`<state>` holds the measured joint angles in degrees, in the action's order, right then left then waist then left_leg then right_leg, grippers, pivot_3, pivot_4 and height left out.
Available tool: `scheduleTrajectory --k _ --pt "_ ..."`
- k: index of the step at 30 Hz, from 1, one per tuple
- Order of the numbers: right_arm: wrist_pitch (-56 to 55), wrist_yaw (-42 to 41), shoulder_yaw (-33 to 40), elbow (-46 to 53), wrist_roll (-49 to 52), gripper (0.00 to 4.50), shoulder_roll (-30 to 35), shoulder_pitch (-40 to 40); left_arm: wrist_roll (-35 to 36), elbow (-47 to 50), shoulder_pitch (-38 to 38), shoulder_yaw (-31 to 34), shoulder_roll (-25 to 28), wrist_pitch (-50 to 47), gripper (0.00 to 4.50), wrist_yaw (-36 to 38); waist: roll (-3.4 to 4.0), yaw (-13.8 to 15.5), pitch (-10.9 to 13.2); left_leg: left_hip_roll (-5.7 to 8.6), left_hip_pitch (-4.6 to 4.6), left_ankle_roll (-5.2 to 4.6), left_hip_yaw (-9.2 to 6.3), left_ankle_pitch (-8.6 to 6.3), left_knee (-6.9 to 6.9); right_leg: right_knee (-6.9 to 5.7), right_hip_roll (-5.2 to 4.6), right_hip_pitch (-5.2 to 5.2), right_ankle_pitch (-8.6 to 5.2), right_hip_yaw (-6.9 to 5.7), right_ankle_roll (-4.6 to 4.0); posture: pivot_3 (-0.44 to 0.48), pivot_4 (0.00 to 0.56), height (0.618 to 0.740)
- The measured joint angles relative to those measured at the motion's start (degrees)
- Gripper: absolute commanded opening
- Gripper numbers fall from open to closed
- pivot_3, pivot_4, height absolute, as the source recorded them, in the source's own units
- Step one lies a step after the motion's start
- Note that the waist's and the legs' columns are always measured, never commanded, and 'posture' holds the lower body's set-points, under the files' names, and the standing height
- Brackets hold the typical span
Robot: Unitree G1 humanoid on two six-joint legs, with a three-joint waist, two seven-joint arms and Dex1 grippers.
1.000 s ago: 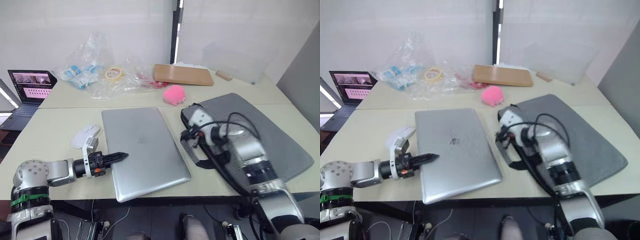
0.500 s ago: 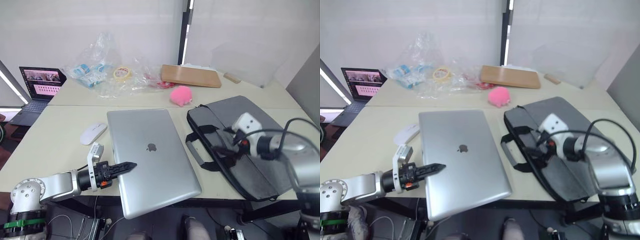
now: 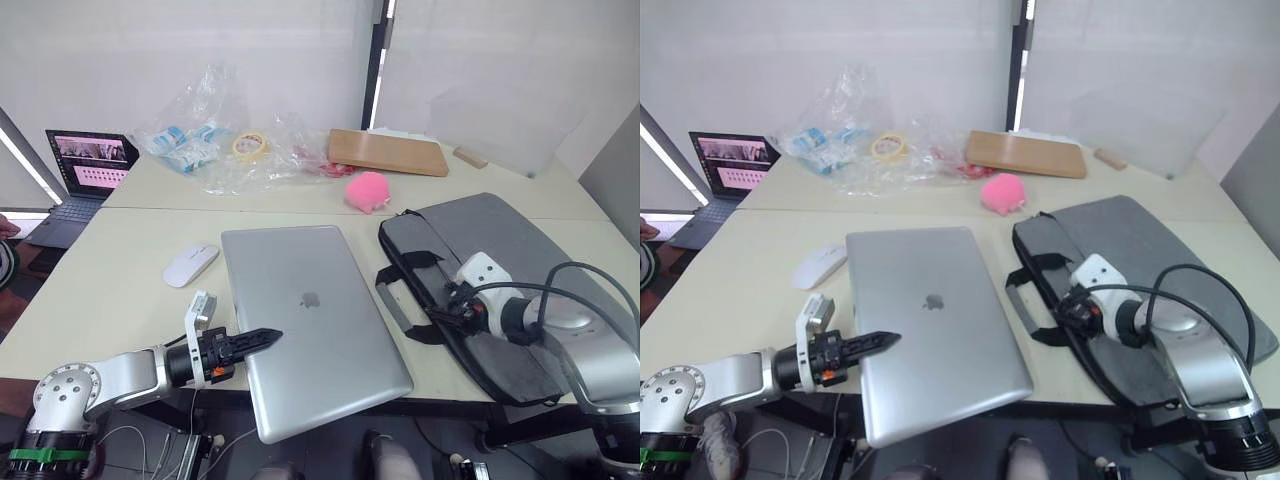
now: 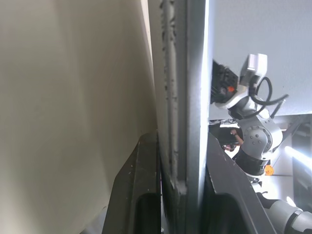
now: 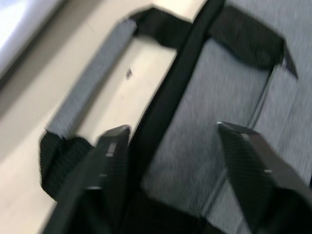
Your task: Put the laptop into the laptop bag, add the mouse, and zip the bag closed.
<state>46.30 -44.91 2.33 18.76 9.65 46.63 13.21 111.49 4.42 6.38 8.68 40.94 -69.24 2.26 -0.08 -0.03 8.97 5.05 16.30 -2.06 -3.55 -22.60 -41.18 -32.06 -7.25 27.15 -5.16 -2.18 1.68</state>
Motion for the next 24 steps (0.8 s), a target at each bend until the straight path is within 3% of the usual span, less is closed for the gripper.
scheduleTrajectory --k 5,12,16,24 --pt "0.1 0.0 -0.2 -0.4 0.2 0.02 0.2 -0.1 0.0 0.0 0.2 -0.7 0.5 0.4 0.32 0.5 -0.01 -0.1 0.0 -0.01 -0.01 0.00 0.02 0.00 0.02 0.00 0.04 0.00 -0.01 0.01 -0.01 0.000 0.150 0.740" --pt "3.8 -0.6 2.2 -2.5 5.3 0.02 -0.5 2.3 -0.5 -0.1 4.7 -3.3 0.4 0.2 0.32 0.5 -0.13 0.0 0.0 -0.02 0.00 0.00 0.03 0.00 -0.02 0.01 0.02 -0.03 0.00 0.03 -0.01 0.000 0.150 0.740" --pt "11.4 -3.2 7.6 -2.1 14.2 0.02 -0.7 6.6 -1.2 -2.2 9.5 -5.8 -3.3 -0.7 0.32 0.2 -0.14 0.0 0.0 -0.05 0.04 -0.02 0.01 0.01 -0.02 0.06 0.04 -0.03 0.01 0.00 -0.02 0.000 0.150 0.740" --pt "19.1 -2.9 11.4 -4.5 21.5 0.02 0.2 14.2 -1.2 -17.5 18.1 -5.8 -7.7 -9.1 0.32 0.3 -0.14 -0.4 0.0 -0.05 0.04 -0.04 0.00 0.01 -0.02 0.05 0.09 -0.02 0.01 0.01 -0.03 0.000 0.150 0.740"
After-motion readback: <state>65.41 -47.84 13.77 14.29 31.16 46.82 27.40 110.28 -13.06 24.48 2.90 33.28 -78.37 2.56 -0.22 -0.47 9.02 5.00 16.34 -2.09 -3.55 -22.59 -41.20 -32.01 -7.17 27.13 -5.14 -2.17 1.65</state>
